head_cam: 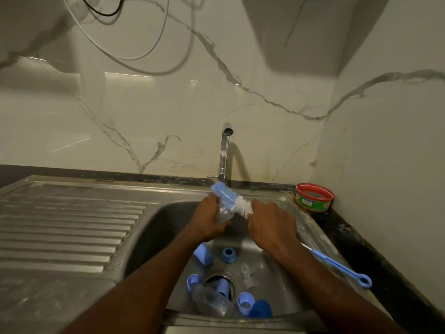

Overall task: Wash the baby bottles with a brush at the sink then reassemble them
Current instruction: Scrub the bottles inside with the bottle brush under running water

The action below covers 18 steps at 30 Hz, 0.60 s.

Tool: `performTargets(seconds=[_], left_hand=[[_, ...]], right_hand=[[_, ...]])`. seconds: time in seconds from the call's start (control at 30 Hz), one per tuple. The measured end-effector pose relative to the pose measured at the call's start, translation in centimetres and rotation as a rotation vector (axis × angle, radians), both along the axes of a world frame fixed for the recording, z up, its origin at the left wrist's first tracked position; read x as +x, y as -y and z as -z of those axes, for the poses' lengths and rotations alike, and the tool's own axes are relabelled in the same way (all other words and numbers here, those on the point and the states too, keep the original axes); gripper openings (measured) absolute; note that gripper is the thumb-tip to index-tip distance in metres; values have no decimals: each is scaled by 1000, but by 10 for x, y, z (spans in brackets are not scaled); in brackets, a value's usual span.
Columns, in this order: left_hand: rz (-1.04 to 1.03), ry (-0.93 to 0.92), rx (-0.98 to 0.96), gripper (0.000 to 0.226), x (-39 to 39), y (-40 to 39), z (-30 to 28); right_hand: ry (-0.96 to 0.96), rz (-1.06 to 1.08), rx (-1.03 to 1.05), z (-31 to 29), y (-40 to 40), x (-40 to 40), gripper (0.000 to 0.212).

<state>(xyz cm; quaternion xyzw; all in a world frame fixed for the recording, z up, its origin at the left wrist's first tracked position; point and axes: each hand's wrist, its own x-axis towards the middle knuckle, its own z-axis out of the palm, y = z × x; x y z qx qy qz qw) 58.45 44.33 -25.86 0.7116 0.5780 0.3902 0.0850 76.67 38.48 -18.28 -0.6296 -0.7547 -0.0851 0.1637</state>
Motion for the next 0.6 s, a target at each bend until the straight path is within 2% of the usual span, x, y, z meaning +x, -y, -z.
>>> performTargets(seconds=[0.1, 0.17, 0.37, 0.5, 0.6], left_hand=[[-153, 29, -81, 88, -4, -2, 3], [-182, -13, -93, 86, -3, -2, 5], [36, -205, 21, 67, 10, 3, -2], [-124, 62, 19, 57, 6, 9, -10], [-101, 219, -40, 62, -9, 13, -11]], right_hand=[[13, -16, -3, 6, 6, -2, 34], [-5, -5, -17, 7, 8, -7, 36], [-58, 52, -36, -1, -8, -11, 33], [-69, 35, -18, -1, -11, 8, 33], [-108, 10, -17, 3, -12, 13, 39]])
